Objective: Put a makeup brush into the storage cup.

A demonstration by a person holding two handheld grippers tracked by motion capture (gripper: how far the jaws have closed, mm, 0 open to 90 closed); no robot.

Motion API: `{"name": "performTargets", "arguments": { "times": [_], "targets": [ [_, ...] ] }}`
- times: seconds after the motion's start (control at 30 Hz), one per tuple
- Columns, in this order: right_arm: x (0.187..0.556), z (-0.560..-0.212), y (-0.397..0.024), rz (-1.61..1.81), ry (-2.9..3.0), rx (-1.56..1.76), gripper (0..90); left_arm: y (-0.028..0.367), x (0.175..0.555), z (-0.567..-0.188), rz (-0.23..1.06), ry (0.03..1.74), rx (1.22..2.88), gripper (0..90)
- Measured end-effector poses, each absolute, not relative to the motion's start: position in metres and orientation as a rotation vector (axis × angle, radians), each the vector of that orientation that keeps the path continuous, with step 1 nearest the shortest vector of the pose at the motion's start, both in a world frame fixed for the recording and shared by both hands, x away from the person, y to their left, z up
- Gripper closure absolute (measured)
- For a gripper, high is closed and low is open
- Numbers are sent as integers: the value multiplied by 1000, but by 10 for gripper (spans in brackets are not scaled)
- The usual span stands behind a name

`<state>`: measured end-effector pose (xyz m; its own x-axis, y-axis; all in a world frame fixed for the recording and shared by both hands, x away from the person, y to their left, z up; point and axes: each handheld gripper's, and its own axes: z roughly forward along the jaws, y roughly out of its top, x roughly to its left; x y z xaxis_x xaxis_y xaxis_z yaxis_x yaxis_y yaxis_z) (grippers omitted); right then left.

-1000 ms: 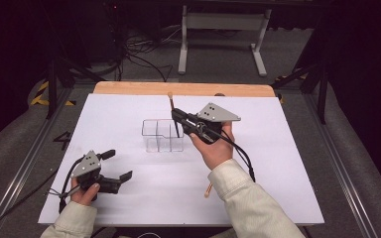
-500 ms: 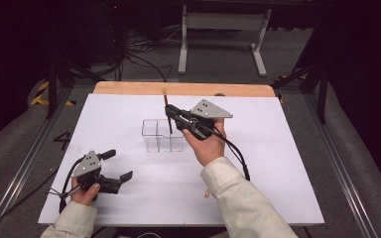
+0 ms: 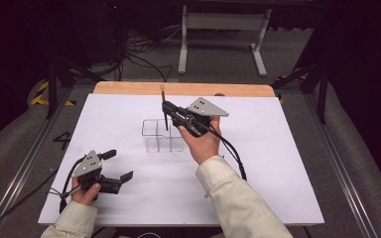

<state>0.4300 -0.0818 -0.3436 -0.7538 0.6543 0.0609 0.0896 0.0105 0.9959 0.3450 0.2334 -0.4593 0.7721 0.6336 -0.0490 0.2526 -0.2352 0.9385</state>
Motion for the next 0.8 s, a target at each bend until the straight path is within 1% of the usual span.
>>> {"name": "performTargets", "arguments": {
  "times": [0.8],
  "targets": [
    [447,-368,-68,1712,1937,827,836,233,345,-459,411,686,1815,10]
  ]
}}
